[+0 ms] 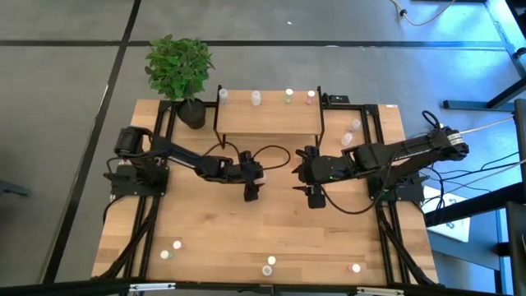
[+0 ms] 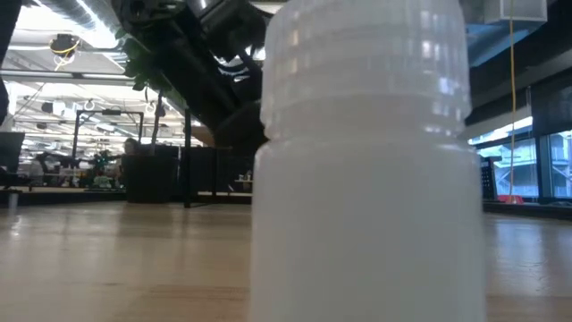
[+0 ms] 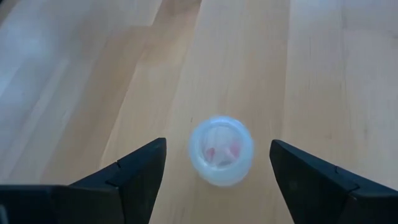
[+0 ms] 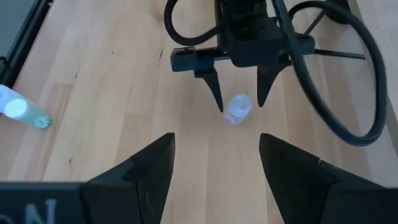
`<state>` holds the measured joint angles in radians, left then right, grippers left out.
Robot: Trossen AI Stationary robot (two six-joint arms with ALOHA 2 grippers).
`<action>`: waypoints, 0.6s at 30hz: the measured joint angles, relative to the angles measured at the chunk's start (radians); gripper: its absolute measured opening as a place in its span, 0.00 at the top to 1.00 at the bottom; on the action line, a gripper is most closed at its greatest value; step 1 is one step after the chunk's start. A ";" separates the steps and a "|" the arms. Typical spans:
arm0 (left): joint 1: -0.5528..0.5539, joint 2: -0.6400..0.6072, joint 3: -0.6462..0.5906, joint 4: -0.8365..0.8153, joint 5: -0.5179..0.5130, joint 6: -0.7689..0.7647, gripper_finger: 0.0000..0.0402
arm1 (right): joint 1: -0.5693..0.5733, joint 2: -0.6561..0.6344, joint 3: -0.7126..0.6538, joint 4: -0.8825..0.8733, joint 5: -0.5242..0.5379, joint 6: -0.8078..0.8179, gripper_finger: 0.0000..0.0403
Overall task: Pick and place medicine bottles onto shelf by color
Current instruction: Put the middle right transparent pill bottle on the shelf aligned with the other transparent pill bottle
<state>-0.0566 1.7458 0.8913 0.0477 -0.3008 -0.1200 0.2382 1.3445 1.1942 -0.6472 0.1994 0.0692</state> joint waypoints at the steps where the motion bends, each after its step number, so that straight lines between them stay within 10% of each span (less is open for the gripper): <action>1: 0.000 0.002 0.000 -0.001 0.000 0.000 0.31 | 0.000 0.000 0.000 0.000 0.000 0.000 0.41; 18: 0.000 0.003 0.000 0.018 0.003 0.009 0.32 | 0.000 0.000 0.000 -0.001 0.000 0.000 0.41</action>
<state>-0.0570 1.7493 0.8913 0.0657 -0.2974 -0.1115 0.2382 1.3445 1.1946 -0.6479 0.1989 0.0692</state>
